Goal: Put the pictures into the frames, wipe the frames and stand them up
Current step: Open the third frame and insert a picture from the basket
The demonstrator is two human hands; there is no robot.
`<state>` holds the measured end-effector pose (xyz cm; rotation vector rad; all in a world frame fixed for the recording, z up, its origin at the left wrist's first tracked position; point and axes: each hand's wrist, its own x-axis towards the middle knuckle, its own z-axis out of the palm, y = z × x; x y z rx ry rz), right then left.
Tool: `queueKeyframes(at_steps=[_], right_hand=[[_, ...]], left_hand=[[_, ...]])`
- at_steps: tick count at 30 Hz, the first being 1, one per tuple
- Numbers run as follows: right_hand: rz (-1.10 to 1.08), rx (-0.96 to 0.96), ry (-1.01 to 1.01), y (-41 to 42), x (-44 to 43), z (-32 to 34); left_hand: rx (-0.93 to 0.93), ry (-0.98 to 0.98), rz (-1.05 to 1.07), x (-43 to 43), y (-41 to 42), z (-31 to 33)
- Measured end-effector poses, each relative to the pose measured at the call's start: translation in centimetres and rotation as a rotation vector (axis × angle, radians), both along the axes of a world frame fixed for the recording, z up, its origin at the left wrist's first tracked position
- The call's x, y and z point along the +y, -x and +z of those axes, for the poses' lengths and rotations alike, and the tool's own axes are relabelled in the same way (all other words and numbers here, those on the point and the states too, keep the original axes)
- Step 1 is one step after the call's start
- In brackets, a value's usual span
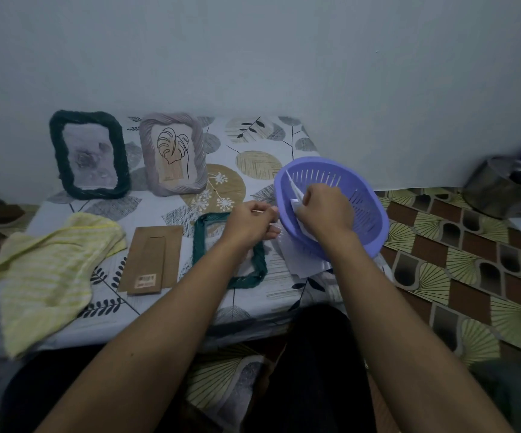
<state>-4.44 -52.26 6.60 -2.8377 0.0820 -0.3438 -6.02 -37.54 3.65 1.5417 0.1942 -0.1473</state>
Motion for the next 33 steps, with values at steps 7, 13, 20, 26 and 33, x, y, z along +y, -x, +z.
queueKeyframes(at_steps=[7, 13, 20, 26, 33], right_hand=[[0.174, -0.234, -0.053, 4.3, 5.5, 1.8], [0.35, -0.256, -0.209, 5.8, 9.5, -0.4], [0.2, -0.038, -0.779, 5.5, 11.3, -2.4], [0.008, 0.208, -0.876, 5.0, 9.3, -4.7], [0.0, 0.359, -0.476, 4.8, 8.2, -6.0]], left_hand=[[-0.035, -0.02, 0.058, 5.3, 1.4, -0.6], [0.065, 0.068, 0.08, 8.8, 2.9, -2.6], [0.061, 0.251, 0.152, 10.3, 4.7, -3.5], [-0.06, -0.195, 0.254, 11.0, 5.1, -4.1], [-0.193, -0.668, 0.169, 10.2, 4.6, -5.7]])
